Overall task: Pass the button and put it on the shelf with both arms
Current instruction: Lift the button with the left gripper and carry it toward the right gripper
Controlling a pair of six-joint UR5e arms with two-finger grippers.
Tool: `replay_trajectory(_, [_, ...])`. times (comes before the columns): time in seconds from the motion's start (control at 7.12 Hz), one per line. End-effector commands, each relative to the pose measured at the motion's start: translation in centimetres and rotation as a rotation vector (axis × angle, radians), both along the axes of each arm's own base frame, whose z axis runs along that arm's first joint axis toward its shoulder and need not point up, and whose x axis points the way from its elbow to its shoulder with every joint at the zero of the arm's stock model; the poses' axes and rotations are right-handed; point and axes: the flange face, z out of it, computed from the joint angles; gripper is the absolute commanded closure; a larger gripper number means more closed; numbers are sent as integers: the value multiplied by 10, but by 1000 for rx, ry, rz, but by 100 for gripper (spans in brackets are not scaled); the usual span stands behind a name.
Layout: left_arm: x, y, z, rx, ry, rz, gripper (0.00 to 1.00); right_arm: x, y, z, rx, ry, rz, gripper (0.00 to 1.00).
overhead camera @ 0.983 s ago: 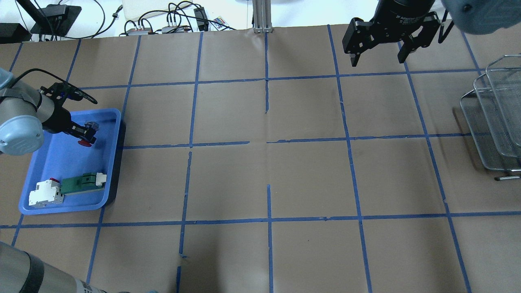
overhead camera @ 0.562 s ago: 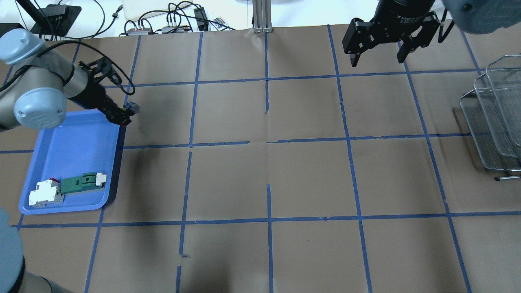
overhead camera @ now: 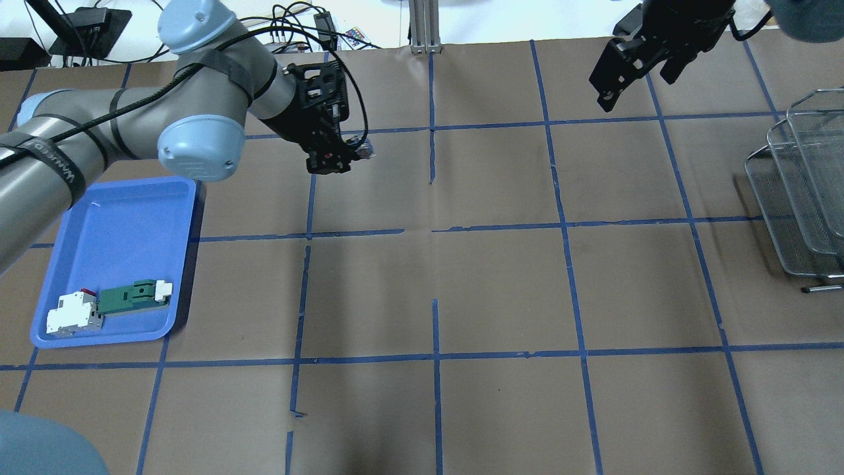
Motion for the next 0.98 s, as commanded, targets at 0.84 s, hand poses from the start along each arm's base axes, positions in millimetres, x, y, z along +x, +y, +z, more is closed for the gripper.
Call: replay_trajectory(0.84, [-186,53,107,-18,576,-110,100,-40,57,68,-281,-364,815,0])
